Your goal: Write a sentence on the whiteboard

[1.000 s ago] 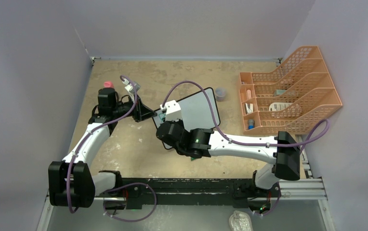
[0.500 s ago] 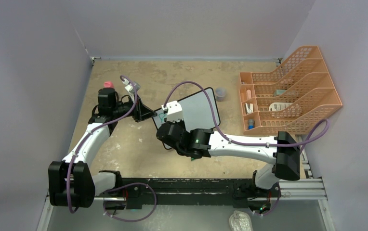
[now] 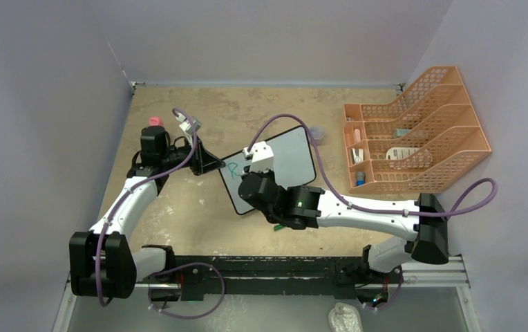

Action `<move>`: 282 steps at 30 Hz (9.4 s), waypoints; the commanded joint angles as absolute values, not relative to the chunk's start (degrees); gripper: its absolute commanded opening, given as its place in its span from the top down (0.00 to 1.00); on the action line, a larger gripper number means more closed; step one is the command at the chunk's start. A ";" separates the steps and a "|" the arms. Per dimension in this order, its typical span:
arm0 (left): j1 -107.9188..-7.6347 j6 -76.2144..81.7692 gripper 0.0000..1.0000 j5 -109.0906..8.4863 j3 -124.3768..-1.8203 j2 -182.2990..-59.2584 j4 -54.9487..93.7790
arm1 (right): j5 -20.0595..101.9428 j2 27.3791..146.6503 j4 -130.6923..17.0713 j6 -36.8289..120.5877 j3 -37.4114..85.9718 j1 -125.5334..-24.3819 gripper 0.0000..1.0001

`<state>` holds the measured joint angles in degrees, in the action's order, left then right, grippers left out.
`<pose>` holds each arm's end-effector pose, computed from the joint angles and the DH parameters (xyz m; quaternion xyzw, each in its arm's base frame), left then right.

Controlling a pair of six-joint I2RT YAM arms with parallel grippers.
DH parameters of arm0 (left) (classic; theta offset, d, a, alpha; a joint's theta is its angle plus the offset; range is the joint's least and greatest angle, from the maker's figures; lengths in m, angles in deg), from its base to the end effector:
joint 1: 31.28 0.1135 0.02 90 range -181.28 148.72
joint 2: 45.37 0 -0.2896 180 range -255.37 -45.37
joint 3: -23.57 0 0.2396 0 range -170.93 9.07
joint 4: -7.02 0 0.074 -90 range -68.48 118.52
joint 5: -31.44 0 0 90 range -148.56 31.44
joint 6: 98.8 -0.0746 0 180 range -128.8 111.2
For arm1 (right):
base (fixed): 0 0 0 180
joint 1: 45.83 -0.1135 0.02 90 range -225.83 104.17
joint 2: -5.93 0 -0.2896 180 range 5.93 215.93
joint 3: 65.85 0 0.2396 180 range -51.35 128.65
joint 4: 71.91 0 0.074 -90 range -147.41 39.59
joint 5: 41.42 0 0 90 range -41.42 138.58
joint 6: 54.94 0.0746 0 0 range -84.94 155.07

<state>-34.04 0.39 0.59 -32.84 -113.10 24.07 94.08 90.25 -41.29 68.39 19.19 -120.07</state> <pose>0.2406 -0.0757 0.2811 0.2105 0.7599 -0.4680 0.3990 0.1437 0.3131 0.3417 -0.0975 0.8156 0.1748 0.5429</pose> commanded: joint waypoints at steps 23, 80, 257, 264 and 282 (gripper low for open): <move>-34.33 -0.89 1.00 0.45 -35.23 -113.31 24.07 | 96.05 88.44 -49.45 66.97 16.32 -119.31 1.00; -34.35 -1.07 1.00 0.52 -35.32 -113.49 24.20 | 95.08 91.76 -50.77 66.24 17.30 -116.98 1.00; -34.35 -1.51 1.00 0.03 -35.93 -114.21 24.77 | 94.80 86.27 -48.33 70.16 13.08 -116.67 1.00; -34.35 -1.51 1.00 0.07 -35.91 -114.19 24.77 | 95.58 86.33 -50.10 70.05 12.00 -116.51 1.00; -34.35 -1.38 1.00 0.24 -35.92 -114.30 24.74 | 96.66 85.78 -50.99 69.94 12.00 -116.49 1.00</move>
<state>-34.11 -0.05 0.64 -33.91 -114.12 25.09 94.10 86.68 -48.50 69.57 11.93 -116.68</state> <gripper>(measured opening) 0.049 0.143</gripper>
